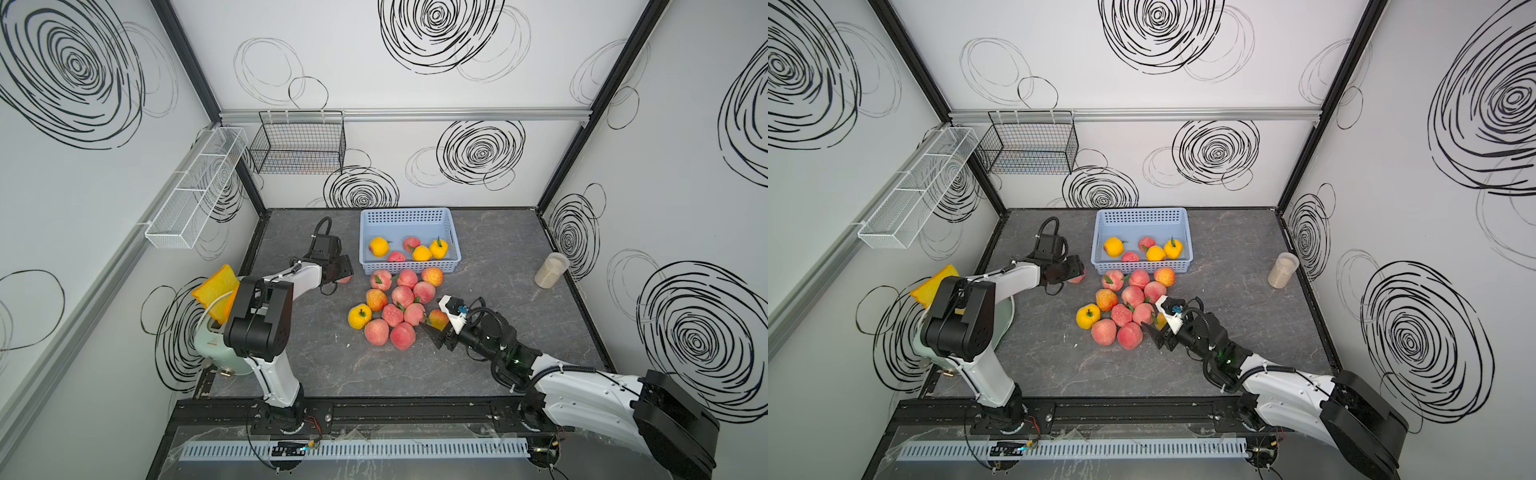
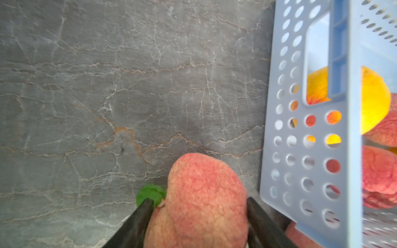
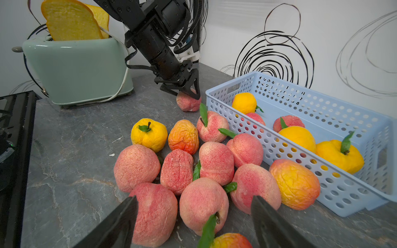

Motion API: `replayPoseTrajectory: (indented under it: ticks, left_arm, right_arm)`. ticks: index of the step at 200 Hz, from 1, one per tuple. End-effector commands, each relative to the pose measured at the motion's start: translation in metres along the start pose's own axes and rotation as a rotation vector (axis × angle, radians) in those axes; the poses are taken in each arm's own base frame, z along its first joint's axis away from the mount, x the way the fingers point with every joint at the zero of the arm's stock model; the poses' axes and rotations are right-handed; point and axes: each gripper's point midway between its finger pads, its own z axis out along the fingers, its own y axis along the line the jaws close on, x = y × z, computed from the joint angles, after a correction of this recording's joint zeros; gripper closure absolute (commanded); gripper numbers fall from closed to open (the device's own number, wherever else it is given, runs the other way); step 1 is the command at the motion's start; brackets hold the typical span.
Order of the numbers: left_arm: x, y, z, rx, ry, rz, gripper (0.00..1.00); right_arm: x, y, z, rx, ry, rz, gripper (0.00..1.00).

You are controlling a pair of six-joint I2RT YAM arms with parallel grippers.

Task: Put the peaches into the basket
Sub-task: Pick up the peach from the center of the board, then place the peach in the basket.

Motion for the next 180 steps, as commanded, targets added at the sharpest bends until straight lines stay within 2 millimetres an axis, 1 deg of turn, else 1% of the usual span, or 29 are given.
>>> replayPoseTrajectory:
  ticks: [1,26,48,63,72,89,105,117,131,166,180]
  left_arm:
    - [-0.017,0.001,-0.020,0.009,-0.065,-0.011,0.42]
    - [-0.024,-0.004,-0.041,0.026,-0.107,-0.001,0.42]
    - [-0.036,-0.015,-0.062,0.047,-0.154,0.033,0.42]
    - [-0.044,-0.032,-0.077,0.067,-0.185,0.075,0.43]
    - [-0.050,-0.044,-0.084,0.073,-0.205,0.135,0.43]
    - [-0.061,-0.071,-0.097,0.090,-0.243,0.202,0.43]
    - [-0.071,-0.097,-0.104,0.115,-0.278,0.264,0.43]
    - [-0.077,-0.116,-0.105,0.130,-0.302,0.315,0.43]
    - [-0.083,-0.133,-0.099,0.133,-0.316,0.362,0.44]
    - [-0.099,-0.173,-0.076,0.189,-0.337,0.444,0.44]
    - [-0.102,-0.183,-0.062,0.200,-0.339,0.467,0.44]
  right_arm:
    - [-0.013,-0.001,0.002,0.014,-0.030,-0.024,0.15]
    - [-0.015,-0.003,0.001,0.028,-0.035,-0.023,0.15]
    - [-0.014,-0.008,0.001,0.060,-0.033,-0.021,0.14]
    - [-0.015,-0.008,0.001,0.060,-0.037,-0.020,0.15]
    - [-0.016,-0.007,0.001,0.059,-0.043,-0.020,0.14]
    - [-0.018,-0.007,0.000,0.062,-0.050,-0.019,0.14]
    - [-0.019,-0.008,-0.001,0.067,-0.053,-0.018,0.14]
    - [-0.020,-0.008,-0.001,0.072,-0.057,-0.019,0.14]
    - [-0.021,-0.009,-0.003,0.075,-0.065,-0.017,0.14]
    - [-0.022,-0.011,-0.006,0.088,-0.077,-0.015,0.14]
    - [-0.023,-0.011,-0.008,0.093,-0.084,-0.014,0.14]
